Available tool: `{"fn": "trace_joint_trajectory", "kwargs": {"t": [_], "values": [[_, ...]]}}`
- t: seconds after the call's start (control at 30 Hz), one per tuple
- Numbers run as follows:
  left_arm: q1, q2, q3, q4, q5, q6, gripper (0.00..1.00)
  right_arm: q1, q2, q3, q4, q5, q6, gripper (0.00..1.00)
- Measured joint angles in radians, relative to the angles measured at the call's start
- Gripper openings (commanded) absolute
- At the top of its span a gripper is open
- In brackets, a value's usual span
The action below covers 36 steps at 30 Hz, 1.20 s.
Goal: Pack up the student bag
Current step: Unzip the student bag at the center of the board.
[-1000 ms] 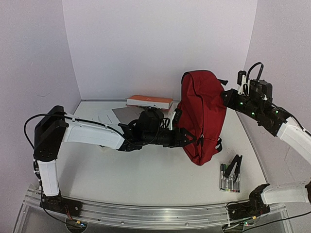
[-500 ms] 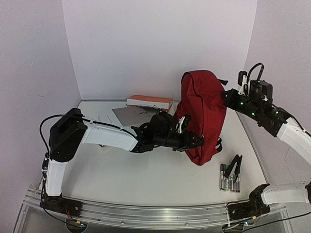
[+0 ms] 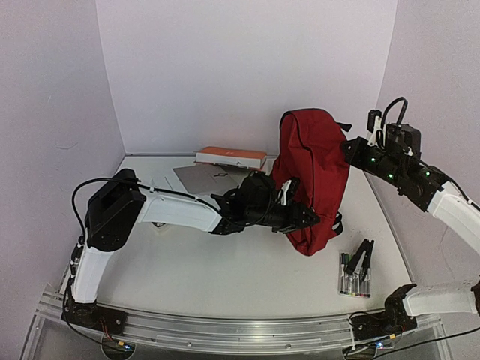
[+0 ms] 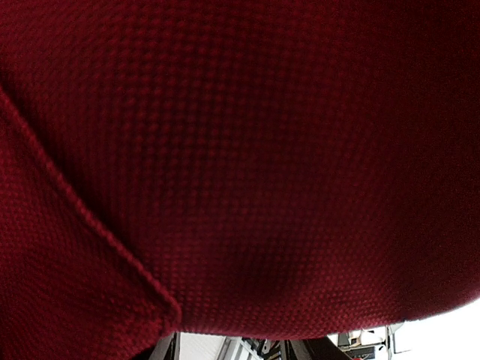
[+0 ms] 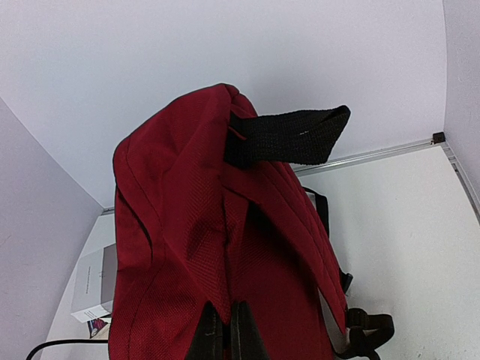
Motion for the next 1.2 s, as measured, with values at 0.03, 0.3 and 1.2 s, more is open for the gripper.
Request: {"fn": "trace_joint_trajectory", "kwargs": {"t": [0.03, 0.3, 1.2], "values": [[0.0, 0.004, 0.006, -0.005, 0.0, 0.002, 0.42, 0.0, 0.0, 0.0, 0.0, 0.0, 0.0, 0.0], [0.0, 0.016, 0.027, -0.026, -0.007, 0.013, 0.22, 0.0, 0.0, 0.0, 0.0, 0.0, 0.0, 0.0], [0.002, -0.144, -0.069, 0.036, 0.054, 0.113, 0.0, 0.0, -0.023, -0.073, 0.064, 0.053, -0.051, 0.0]]}}
